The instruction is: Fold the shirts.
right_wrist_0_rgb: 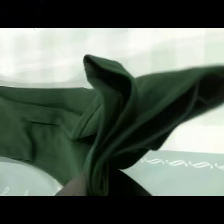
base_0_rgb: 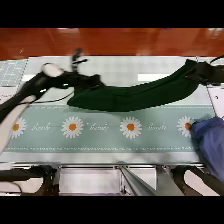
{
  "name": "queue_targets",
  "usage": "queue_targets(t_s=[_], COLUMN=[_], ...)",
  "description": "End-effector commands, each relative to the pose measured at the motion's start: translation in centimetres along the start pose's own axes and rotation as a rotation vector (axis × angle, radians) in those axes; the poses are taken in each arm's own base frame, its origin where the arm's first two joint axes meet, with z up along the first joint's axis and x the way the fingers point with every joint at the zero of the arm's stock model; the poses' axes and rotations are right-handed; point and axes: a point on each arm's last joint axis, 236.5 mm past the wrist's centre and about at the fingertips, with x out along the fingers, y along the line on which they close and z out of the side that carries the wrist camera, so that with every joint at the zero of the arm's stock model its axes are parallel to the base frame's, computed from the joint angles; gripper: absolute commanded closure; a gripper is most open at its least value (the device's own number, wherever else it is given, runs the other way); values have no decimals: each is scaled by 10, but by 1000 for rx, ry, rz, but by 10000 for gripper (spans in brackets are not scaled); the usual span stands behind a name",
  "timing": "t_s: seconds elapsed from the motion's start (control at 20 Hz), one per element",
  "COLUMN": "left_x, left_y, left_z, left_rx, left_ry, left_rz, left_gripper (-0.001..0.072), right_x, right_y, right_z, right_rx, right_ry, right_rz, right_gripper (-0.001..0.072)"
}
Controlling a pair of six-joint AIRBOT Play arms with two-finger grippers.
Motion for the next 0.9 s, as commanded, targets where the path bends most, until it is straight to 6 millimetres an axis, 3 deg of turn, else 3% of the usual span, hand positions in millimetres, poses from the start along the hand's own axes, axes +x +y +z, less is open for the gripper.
queue_targets(t_s=[0.0,0.1,0.25,0.35,0.45,0.55,0.65,0.85], left_x=[89,128,168,184,191,187,168,92], left_y=[-72,-105,-139,-151,-158,-157,-144,-89], left_z=[-29,-64,-115,-146,-163,-151,-110,-20], left_rx=[60,89,98,113,125,117,90,98], left_ry=[159,270,398,466,504,488,441,338], left_rz=[-100,-132,-164,-177,-184,-187,-185,-92], left_gripper=[686,686,686,686,685,685,685,685], right_x=[-35,-40,-37,-34,-31,-28,-28,-26], right_y=[26,32,32,33,33,32,32,56], right_z=[-7,-11,-15,-18,-21,-24,-24,-19], right_rx=[-33,-39,-34,-32,-31,-26,-24,-40], right_ry=[-52,-48,-36,-27,-18,-10,-8,-27], right_rz=[11,22,29,43,52,52,53,143], right_gripper=[685,685,685,685,685,685,685,685])
